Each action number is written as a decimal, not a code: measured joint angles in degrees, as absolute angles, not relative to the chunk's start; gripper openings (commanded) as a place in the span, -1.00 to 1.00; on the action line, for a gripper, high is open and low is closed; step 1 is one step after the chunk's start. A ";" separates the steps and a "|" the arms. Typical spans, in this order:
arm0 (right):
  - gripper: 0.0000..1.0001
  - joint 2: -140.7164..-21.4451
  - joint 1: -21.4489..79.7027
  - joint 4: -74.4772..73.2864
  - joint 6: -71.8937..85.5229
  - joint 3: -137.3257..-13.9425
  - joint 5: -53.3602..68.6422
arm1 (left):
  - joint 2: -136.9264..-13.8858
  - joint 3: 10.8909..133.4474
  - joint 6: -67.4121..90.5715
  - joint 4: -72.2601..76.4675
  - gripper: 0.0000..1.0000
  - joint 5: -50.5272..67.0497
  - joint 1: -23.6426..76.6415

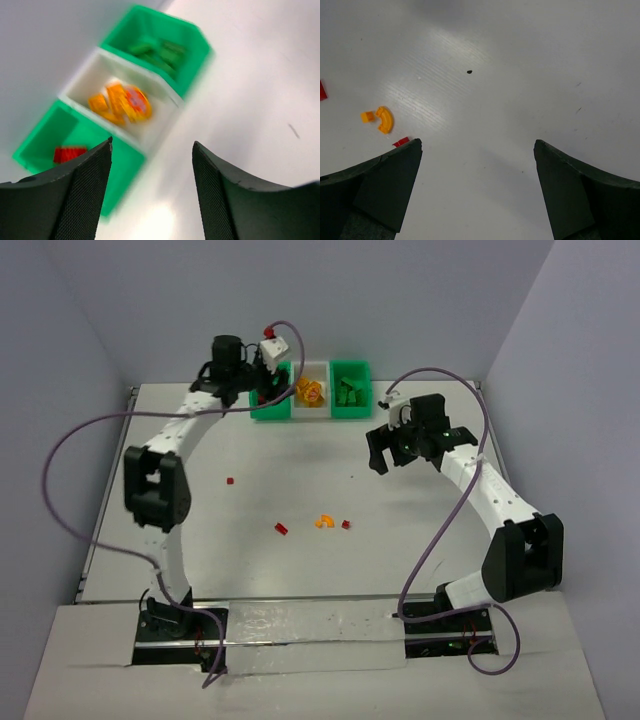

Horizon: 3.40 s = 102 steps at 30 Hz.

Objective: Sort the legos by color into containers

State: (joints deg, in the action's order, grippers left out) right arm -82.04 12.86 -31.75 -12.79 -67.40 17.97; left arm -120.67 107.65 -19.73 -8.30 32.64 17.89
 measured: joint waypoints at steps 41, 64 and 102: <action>1.00 -81.85 12.86 -34.83 -14.03 -65.17 20.52 | -99.70 58.67 -79.94 -40.74 0.13 35.70 31.14; 1.00 -83.61 12.86 -35.27 -14.42 -65.25 21.54 | -103.83 81.80 -57.40 -41.58 -1.00 38.08 21.52; 0.86 -87.57 21.13 -35.03 -10.88 -66.85 18.05 | -139.76 126.78 -10.79 -8.93 0.39 13.66 12.65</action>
